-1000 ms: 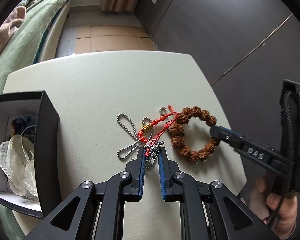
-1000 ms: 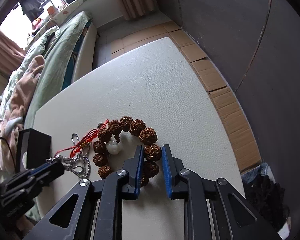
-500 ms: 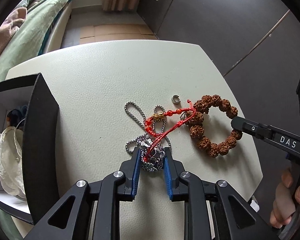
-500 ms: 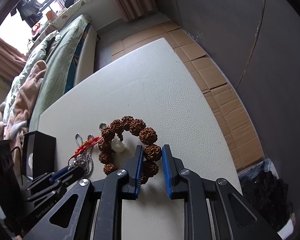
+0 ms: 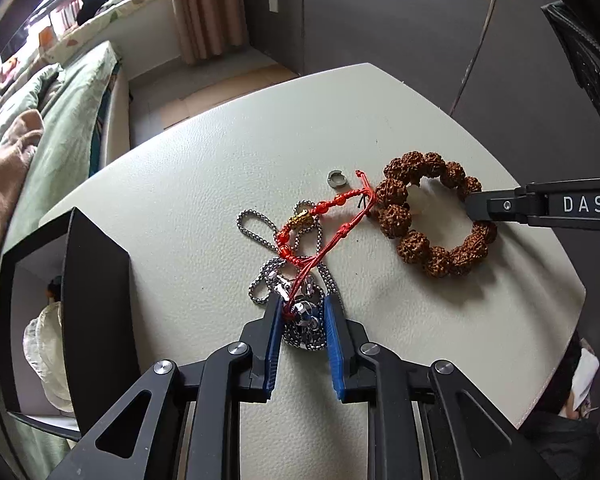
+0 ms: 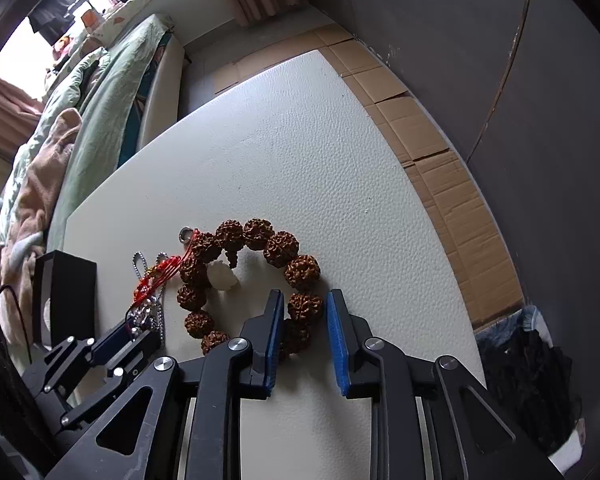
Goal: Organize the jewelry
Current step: 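Lift the chain and red bracelet while the right gripper grasps the brown bead bracelet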
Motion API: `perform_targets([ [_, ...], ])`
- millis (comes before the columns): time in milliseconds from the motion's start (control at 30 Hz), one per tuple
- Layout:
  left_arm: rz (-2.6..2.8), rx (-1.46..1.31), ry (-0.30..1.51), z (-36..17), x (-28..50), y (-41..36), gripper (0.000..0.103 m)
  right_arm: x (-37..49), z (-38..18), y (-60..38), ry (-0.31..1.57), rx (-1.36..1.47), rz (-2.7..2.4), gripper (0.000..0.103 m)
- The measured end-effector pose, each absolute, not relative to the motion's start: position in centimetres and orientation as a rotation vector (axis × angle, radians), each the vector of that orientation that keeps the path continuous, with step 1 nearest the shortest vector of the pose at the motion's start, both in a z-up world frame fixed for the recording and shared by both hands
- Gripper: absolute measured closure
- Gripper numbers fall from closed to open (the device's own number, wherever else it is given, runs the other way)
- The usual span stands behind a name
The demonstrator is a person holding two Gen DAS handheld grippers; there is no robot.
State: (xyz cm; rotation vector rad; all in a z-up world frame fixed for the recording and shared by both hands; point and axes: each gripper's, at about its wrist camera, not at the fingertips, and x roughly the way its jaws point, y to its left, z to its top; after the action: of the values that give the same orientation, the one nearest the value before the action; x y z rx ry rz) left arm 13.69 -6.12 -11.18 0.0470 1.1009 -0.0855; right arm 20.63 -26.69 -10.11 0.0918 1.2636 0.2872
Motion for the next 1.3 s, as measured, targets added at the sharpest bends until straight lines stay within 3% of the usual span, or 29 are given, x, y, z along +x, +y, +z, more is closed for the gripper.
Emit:
perform_targets([
  [233,-0.072,-0.015,1.123,-10.7,13.0,-4.7,0.089,20.3,-10.1,-26.1,1.249,0.028,0.298,0.076],
  [333,-0.087,-0.056,1.106,-9.4,12.5,-4.0,0.089,20.3,-10.1,-26.0,1.246,0.038,0.321,0.082],
  [833,-0.105,-0.155,0.877,3.2,10.6,-1.3,0.089,19.3,-5.5,-27.8,1.082,0.223,0.412,0.082],
  [1300,-0.058,-0.157,0.731,11.2,8.4,2.5,0.089,18.5,-3.4,-25.9,1.006,0.3,0.5,0.082],
])
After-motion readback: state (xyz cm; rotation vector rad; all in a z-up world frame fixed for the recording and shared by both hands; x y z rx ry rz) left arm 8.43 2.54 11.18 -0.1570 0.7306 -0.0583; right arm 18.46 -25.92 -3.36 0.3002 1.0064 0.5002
